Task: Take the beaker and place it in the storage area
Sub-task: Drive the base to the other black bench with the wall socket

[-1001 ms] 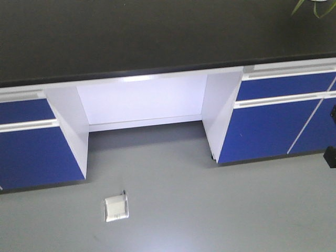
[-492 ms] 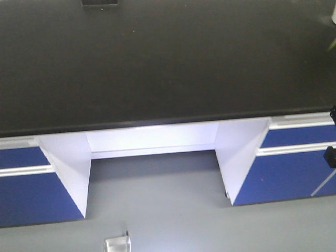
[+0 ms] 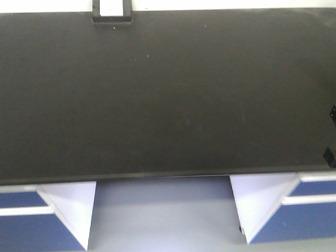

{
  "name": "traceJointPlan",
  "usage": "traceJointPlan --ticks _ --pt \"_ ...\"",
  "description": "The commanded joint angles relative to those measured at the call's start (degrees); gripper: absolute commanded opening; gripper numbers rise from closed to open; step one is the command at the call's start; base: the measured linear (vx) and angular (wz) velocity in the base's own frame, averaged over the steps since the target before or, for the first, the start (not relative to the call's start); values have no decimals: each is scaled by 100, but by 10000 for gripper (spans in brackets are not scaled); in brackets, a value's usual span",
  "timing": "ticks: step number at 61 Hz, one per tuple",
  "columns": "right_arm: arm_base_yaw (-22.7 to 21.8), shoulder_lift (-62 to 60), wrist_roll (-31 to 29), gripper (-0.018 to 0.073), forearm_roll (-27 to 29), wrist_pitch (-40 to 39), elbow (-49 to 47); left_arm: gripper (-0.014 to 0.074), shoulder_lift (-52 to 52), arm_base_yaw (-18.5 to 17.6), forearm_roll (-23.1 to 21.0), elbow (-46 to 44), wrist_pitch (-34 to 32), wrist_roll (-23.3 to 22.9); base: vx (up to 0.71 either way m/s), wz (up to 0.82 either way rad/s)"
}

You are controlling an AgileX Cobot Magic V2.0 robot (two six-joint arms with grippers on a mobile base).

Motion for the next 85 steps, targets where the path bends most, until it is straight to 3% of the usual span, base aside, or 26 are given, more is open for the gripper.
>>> traceJointPlan --ticks 1,39,85 --pt "-16 -2 -3 -8 -55 -452 -186 -8 -109 -36 -32 125 -485 -37 31 11" --pt "-16 -2 -3 -8 -55 -452 -186 -8 -109 -36 -32 125 -485 -37 21 7" --pt "-16 101 -3 -8 -55 -452 -186 -8 -109 -36 -32 125 -485 -37 2 1"
